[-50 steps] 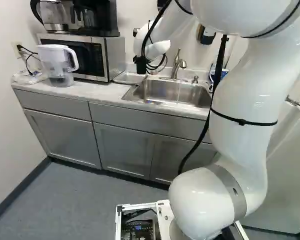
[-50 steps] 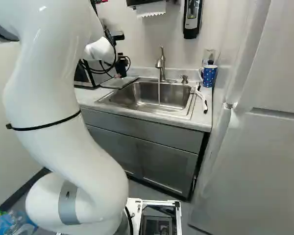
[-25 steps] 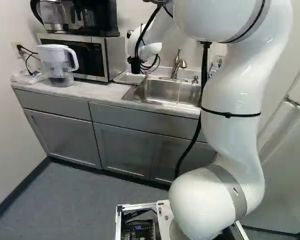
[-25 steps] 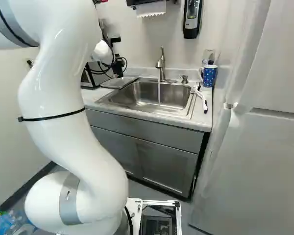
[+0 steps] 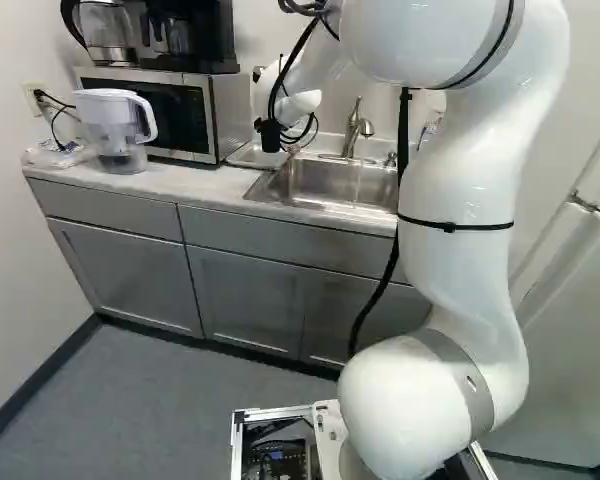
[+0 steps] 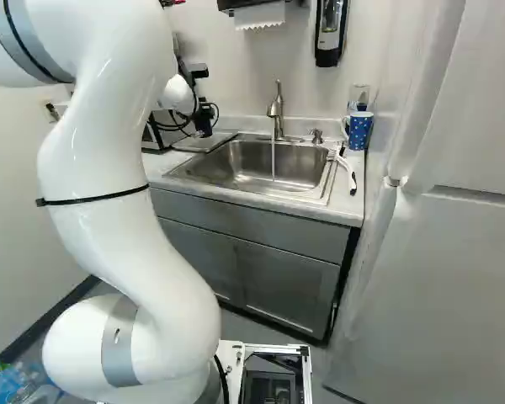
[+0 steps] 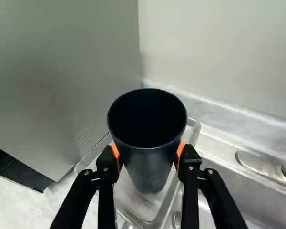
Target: Rinse the cup and place it in the tray
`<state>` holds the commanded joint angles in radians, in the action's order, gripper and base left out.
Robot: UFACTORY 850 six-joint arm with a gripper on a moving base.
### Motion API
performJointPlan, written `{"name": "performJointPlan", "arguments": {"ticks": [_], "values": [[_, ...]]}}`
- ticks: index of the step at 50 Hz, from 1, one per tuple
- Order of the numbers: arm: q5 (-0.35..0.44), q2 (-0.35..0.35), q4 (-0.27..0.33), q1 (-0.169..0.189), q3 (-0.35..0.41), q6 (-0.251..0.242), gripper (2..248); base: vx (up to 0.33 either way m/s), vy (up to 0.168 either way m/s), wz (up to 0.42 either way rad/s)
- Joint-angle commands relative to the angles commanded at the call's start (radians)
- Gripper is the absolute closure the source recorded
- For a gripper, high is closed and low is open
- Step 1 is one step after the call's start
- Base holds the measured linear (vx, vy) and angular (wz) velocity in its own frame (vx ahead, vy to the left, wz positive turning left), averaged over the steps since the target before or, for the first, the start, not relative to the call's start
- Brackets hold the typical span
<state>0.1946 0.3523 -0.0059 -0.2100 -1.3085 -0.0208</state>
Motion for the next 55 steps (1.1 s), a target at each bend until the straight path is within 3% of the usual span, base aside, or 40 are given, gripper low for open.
{"name": "performJointPlan", "arguments": {"ticks": [35,55], "values": [[0.078,0.049,-0.06,0.0,0.017,0.0,126,0.0,0.0,0.0],[0.08,0.062,-0.063,0.0,0.021,0.0,126,0.0,0.0,0.0]]}}
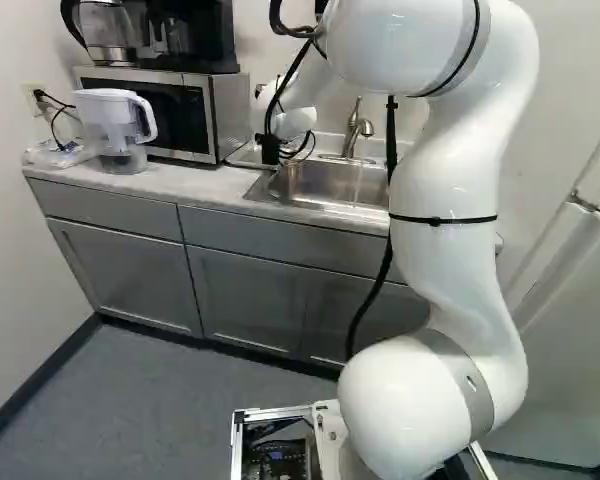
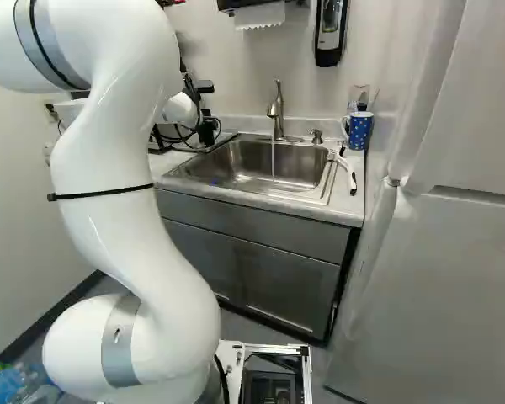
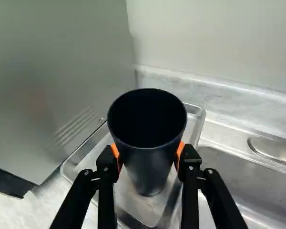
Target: Rinse the cup and place it in the tray
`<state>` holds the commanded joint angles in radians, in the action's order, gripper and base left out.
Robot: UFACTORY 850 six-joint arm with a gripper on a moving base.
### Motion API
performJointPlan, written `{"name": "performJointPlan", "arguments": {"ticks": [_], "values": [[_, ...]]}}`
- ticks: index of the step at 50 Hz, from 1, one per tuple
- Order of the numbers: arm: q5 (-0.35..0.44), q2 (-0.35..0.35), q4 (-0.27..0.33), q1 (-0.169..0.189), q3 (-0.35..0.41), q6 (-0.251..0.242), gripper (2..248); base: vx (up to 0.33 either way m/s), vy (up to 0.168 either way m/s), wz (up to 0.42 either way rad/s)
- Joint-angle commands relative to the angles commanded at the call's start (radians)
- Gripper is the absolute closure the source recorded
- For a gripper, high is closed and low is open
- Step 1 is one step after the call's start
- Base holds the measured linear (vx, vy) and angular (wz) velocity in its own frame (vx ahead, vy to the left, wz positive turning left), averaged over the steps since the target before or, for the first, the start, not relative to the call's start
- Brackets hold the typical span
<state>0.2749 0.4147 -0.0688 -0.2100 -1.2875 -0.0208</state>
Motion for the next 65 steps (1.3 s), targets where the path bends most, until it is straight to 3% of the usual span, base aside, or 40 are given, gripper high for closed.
{"name": "performJointPlan", "arguments": {"ticks": [8,9,14,15,19,20,24,25,65], "values": [[0.0,0.0,0.0,0.0,0.0,0.0,124,0.0,0.0,0.0],[0.0,0.0,0.0,0.0,0.0,0.0,96,0.0,0.0,0.0],[0.0,0.0,0.0,0.0,0.0,0.0,96,0.0,0.0,0.0],[0.0,0.0,0.0,0.0,0.0,0.0,62,0.0,0.0,0.0],[0.0,0.0,0.0,0.0,0.0,0.0,62,0.0,0.0,0.0],[0.0,0.0,0.0,0.0,0.0,0.0,27,0.0,0.0,0.0],[0.0,0.0,0.0,0.0,0.0,0.0,27,0.0,0.0,0.0],[0.0,0.0,0.0,0.0,0.0,0.0,3,0.0,0.0,0.0],[0.0,-0.037,0.0,0.0,-0.012,0.0,3,0.0,0.0,0.0]]}}
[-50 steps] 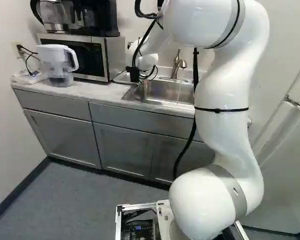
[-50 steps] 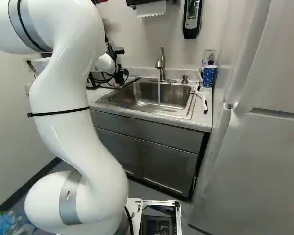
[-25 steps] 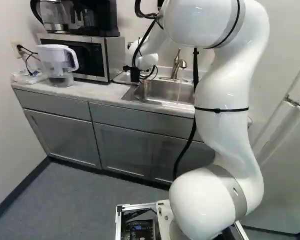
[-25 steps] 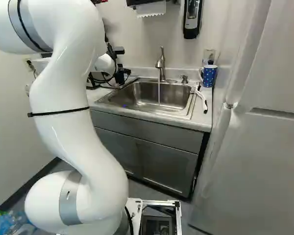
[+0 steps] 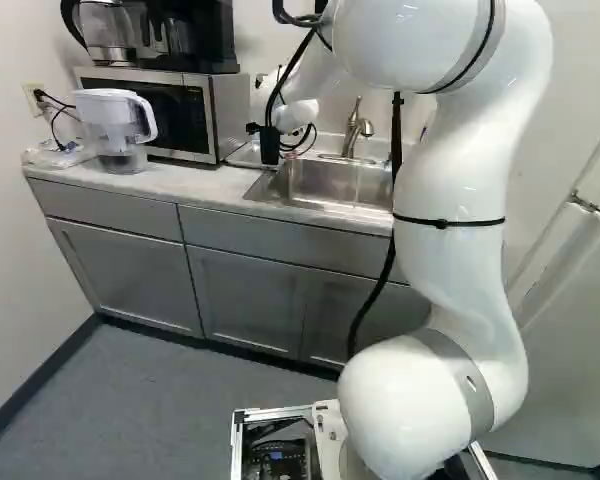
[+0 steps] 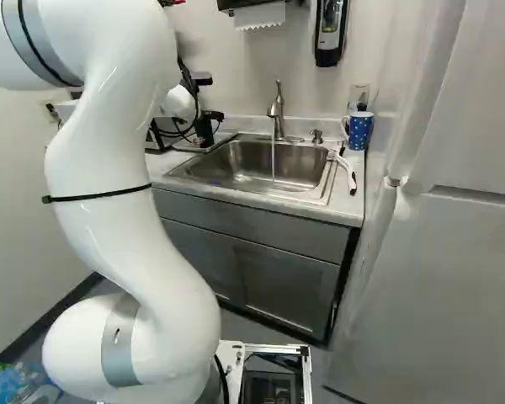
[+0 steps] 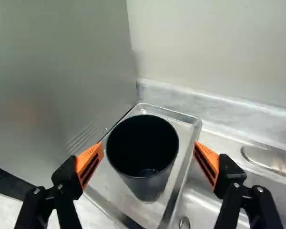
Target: Rinse the cup and place it in the tray
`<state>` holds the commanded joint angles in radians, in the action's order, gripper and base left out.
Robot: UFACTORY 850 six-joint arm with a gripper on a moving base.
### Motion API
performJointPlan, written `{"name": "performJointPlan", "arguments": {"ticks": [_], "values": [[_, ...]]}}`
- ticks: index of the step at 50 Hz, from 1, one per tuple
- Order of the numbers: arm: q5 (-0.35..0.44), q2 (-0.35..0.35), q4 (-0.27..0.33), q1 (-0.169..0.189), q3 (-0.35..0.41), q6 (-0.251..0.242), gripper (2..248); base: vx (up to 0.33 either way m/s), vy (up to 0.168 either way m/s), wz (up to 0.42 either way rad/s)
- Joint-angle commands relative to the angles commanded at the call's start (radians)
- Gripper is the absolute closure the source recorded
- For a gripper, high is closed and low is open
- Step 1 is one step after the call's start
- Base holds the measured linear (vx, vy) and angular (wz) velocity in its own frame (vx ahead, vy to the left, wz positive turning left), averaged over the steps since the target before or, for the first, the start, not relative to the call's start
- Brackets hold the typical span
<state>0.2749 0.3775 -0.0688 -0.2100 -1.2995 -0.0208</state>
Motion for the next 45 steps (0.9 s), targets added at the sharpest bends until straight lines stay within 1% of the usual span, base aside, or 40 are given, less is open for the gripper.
{"name": "performJointPlan", "arguments": {"ticks": [45], "values": [[0.0,-0.053,0.0,0.0,-0.034,0.0,3,0.0,0.0,0.0]]}}
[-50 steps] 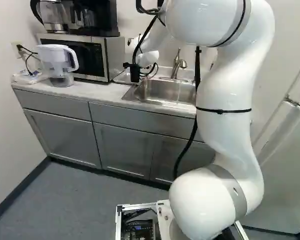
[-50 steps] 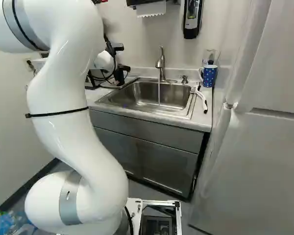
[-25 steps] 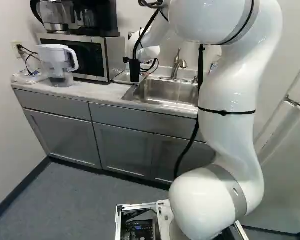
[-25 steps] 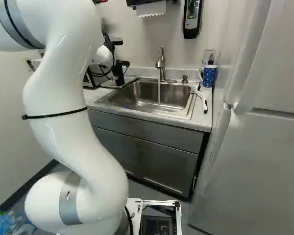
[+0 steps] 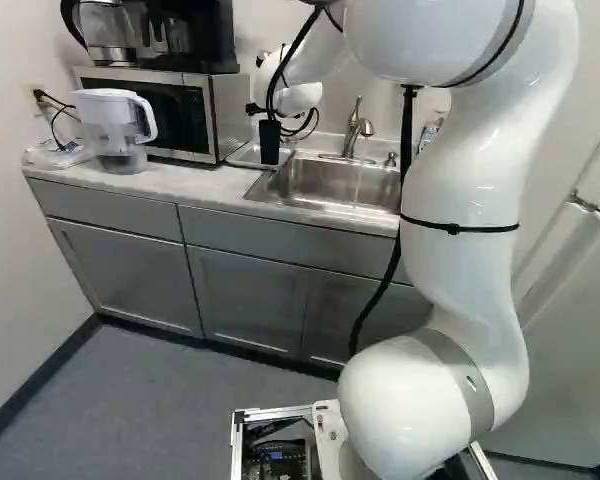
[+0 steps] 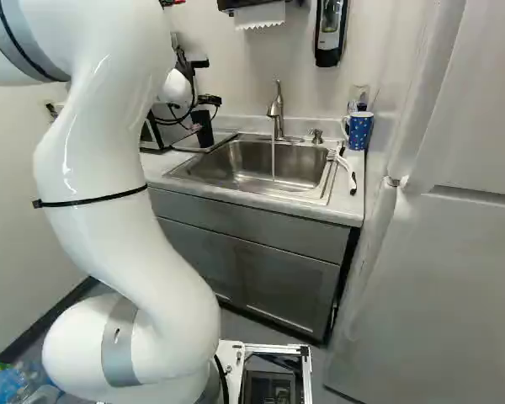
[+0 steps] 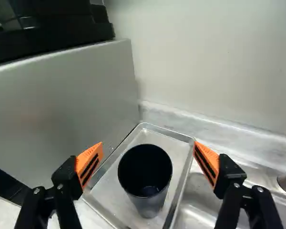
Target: Rinse the cup and place it in the tray
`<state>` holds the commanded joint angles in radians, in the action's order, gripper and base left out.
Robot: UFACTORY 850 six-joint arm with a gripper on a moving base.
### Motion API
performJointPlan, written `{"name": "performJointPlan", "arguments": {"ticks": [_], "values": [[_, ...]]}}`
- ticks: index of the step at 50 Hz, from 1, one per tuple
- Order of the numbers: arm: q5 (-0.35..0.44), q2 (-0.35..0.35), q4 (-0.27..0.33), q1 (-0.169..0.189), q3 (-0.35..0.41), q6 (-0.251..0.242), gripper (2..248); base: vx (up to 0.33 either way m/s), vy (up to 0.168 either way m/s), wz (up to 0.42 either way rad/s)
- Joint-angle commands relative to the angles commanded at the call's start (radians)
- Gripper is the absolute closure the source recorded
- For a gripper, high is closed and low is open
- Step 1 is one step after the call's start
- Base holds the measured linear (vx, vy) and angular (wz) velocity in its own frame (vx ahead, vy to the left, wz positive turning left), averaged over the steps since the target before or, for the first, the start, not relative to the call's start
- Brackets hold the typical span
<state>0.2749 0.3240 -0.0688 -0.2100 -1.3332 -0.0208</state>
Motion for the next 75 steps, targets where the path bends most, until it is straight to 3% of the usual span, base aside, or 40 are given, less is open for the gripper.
{"name": "performJointPlan", "arguments": {"ticks": [22,75], "values": [[0.0,-0.033,0.0,0.015,-0.008,0.0,3,0.0,0.0,0.0],[0.0,-0.197,0.0,0.14,0.123,0.0,3,0.0,0.0,0.0]]}}
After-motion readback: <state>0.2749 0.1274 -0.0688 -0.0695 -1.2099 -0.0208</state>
